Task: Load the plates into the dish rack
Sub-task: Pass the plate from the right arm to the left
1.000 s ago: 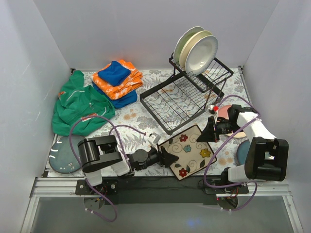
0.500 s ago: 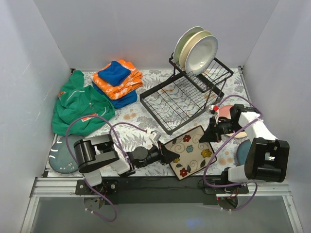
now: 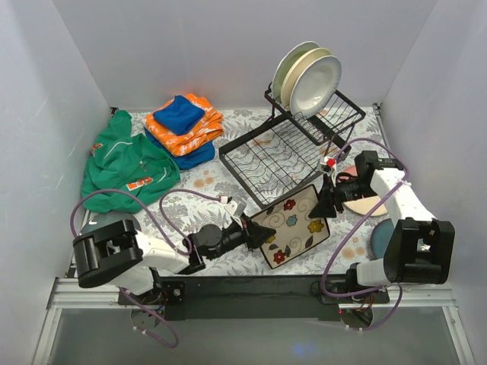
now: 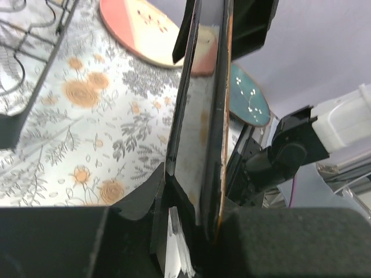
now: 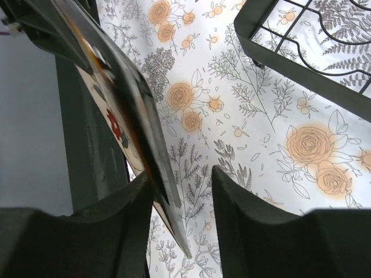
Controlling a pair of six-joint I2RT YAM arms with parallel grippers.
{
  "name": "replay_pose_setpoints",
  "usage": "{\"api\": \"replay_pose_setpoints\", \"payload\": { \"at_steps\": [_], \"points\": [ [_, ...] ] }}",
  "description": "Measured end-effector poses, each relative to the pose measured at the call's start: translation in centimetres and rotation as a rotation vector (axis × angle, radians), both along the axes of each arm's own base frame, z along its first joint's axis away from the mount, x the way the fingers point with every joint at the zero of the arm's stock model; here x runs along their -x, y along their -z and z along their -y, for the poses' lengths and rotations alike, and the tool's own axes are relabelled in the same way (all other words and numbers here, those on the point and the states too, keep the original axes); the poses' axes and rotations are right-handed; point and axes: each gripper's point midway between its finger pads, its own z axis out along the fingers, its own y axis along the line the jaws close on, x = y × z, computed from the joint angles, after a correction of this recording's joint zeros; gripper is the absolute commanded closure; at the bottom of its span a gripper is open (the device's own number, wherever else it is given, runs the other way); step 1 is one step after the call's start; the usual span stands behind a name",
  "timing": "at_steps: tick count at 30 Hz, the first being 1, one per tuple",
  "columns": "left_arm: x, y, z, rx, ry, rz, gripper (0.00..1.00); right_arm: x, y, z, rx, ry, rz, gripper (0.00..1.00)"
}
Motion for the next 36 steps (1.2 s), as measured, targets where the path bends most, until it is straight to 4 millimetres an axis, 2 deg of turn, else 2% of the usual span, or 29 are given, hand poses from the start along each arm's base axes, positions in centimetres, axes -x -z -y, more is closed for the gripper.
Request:
{"api": "replay_pose_setpoints", "payload": {
  "at_steps": [5, 6, 8, 9, 10, 13, 19, 24, 28, 31, 36],
  "points": [
    [-0.5, -2.5, -0.5, 0.014, -0.018, 0.049, 1.00, -0.1, -0.3, 0.5, 0.050, 0.024, 0.024, 0.34],
    [-0.5, -3.0, -0.7, 0.020, -0.020, 0.056, 1.00, -0.1, -0.4, 0.7, 0.064, 0.033, 0.031, 0.19],
    [-0.5, -3.8, -1.0, 0.019, -0.023, 0.066, 1.00, -0.2, -0.6, 1.0, 0.091, 0.051, 0.041, 0.17],
    [-0.5, -4.2, -1.2, 0.019, -0.021, 0.071, 1.00, -0.4, -0.7, 1.3, 0.113, 0.061, 0.060, 0.04],
    [-0.4, -4.6, -1.3, 0.017, -0.020, 0.077, 1.00, -0.7, -1.0, 1.6, 0.136, 0.076, 0.074, 0.02],
    [-0.4, -5.8, -1.8, -0.002, -0.023, 0.095, 1.00, -1.5, -2.2, 2.4, 0.189, 0.118, 0.133, 0.02],
    [-0.7, -7.5, -3.1, -0.066, -0.045, 0.127, 1.00, -2.9, -5.9, 3.7, 0.261, 0.214, 0.284, 0.02],
    [-0.4, -7.7, -3.9, -0.138, -0.037, 0.138, 1.00, -3.9, -6.7, 4.7, 0.306, 0.295, 0.320, 0.02],
    [-0.6, -8.5, -4.1, -0.219, -0.032, 0.155, 1.00, -5.4, -6.8, 6.5, 0.362, 0.448, 0.344, 0.02],
    [-0.9, -10.5, -4.0, -0.239, -0.039, 0.190, 1.00, -5.5, -6.0, 7.8, 0.391, 0.570, 0.338, 0.02],
    [-1.8, -15.6, -3.7, -0.201, -0.071, 0.258, 1.00, -5.7, -5.3, 9.9, 0.407, 0.721, 0.324, 0.02]
  ]
}}
